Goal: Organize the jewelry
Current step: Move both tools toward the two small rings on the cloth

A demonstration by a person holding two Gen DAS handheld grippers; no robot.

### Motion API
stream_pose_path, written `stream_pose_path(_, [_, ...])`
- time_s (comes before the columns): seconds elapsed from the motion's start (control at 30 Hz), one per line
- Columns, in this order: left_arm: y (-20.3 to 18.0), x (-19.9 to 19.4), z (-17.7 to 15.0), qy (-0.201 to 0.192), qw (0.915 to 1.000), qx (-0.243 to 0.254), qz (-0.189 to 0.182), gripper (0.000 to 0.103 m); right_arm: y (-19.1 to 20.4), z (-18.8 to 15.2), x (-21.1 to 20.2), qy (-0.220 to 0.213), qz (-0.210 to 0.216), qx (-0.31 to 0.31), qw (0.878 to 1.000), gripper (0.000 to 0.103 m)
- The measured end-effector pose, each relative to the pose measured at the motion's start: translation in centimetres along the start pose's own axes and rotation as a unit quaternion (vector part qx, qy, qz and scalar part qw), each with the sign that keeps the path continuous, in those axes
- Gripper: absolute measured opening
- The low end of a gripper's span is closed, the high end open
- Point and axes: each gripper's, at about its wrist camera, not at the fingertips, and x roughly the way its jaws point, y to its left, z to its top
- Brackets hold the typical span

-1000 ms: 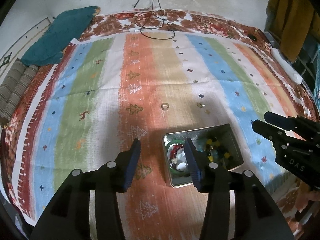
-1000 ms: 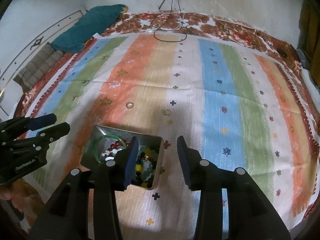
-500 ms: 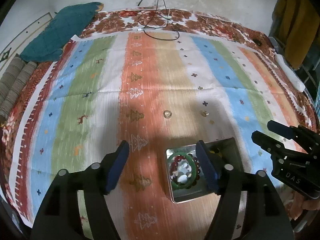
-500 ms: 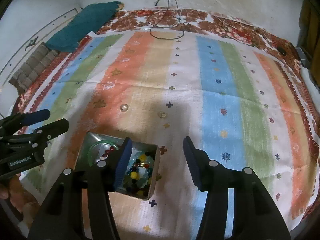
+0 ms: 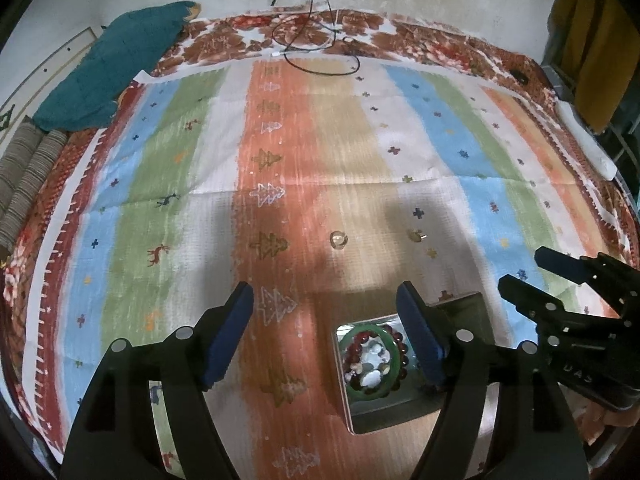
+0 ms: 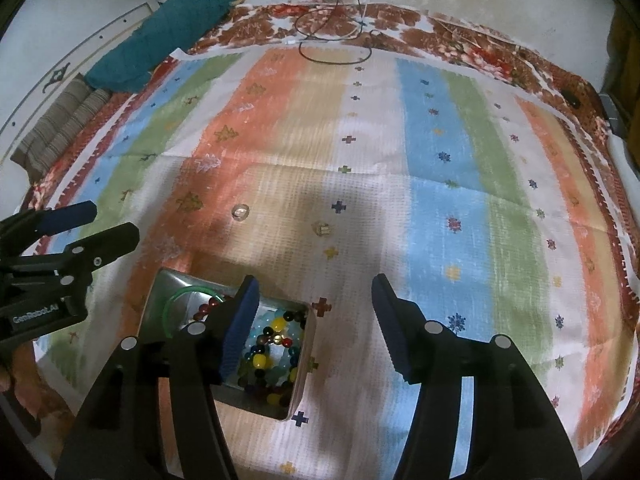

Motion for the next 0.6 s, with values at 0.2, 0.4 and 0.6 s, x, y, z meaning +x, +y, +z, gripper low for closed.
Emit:
stream_pose_path(0.2, [0.2,1.4,0.9,0.013,0.9999,-0.002,0.001,0.073,-0.2,0.7,1.2,0.013,0.002,0.002,1.000,0.058])
stream_pose_path(0.4, [0.1,2.7,1.8,0.022,0.9997,0.000,-0.003,0.073,-0.3,1.4,2.4,0.025,0.003,0.003,1.000,0.058])
stream_pose_path(0.6, [-0.2,4.0,2.8,0.033,0.9994,0.007,-0.004,0.071,-0.5,2.0,3.6,0.036,0.001,0.002,0.999,0.058])
